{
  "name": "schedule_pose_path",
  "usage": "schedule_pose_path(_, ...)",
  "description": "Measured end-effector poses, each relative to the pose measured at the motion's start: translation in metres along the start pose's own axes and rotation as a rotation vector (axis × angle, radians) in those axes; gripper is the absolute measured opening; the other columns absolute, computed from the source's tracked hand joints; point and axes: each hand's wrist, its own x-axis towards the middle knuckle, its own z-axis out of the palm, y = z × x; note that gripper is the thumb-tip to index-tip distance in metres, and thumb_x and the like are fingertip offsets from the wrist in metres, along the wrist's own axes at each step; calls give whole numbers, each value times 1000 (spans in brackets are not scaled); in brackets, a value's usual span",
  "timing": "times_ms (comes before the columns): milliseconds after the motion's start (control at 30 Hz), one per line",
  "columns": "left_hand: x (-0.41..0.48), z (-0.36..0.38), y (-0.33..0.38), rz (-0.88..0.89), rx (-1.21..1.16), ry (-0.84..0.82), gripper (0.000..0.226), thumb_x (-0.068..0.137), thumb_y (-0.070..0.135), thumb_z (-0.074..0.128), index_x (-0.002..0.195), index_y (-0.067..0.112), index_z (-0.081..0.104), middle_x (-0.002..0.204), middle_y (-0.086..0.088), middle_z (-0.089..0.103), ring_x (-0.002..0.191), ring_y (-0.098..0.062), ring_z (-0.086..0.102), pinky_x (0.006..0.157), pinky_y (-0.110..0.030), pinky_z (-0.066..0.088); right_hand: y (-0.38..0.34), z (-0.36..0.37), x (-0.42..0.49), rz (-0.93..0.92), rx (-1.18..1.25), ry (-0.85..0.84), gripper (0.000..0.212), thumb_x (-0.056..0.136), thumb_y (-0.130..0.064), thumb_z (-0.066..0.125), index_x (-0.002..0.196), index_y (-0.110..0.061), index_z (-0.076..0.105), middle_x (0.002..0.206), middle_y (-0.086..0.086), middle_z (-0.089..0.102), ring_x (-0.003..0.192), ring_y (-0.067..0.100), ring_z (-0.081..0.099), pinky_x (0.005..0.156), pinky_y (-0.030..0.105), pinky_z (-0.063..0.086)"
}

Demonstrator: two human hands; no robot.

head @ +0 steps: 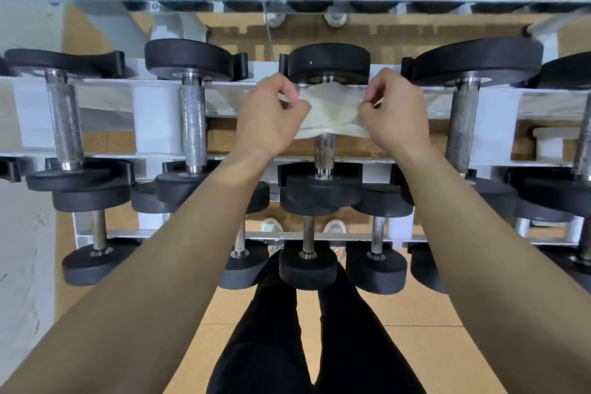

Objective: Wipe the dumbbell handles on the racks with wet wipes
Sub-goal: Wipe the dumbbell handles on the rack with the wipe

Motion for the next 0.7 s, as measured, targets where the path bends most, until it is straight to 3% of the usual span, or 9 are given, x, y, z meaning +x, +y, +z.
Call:
schedule_pose_path(133, -14, 3, 3, 47, -16, -42, 12, 84, 23, 65, 83, 27, 54, 78, 8, 64, 70, -10, 61, 69, -29, 50, 3, 22, 5, 38, -6, -16, 15, 82, -7, 57, 83, -22, 57, 83, -1, 66, 78, 23, 62, 66, 35, 52)
schedule_pose_path(233, -24, 3, -4, 68, 52, -179, 12, 83, 21, 68, 83, 28, 58, 77, 8, 65, 72, -10, 62, 70, -34, 53, 6, 33, -9, 25, -84, -175, 12, 81, -13, 62, 78, -25, 60, 82, -1, 69, 79, 24, 63, 69, 33, 53)
schedule_pose_path(433, -39, -8, -12, 127, 385, -428, 13, 78, 19, 72, 78, 29, 64, 74, 13, 66, 77, -12, 64, 68, -30, 51, 9, 23, -28, -53, -115, -443, 15, 74, -7, 71, 71, -19, 63, 71, -5, 66, 73, 20, 60, 64, 29, 46)
schedule_pose_path(533, -27, -9, -13, 85, 449, -381, 17, 83, 18, 71, 74, 29, 62, 77, 12, 65, 79, -13, 61, 71, -28, 47, 5, 12, -23, -54, -139, -580, 16, 72, -8, 77, 71, -20, 66, 71, -7, 67, 71, 14, 62, 60, 26, 46)
schedule_pose_path(700, -1, 20, -4, 138, 562, -272, 3, 83, 15, 63, 86, 16, 61, 82, -4, 59, 81, -32, 60, 69, -39, 51, 4, 12, -26, 41, 72, -407, 19, 68, -9, 80, 68, -21, 64, 68, -9, 65, 62, 7, 58, 59, 24, 46)
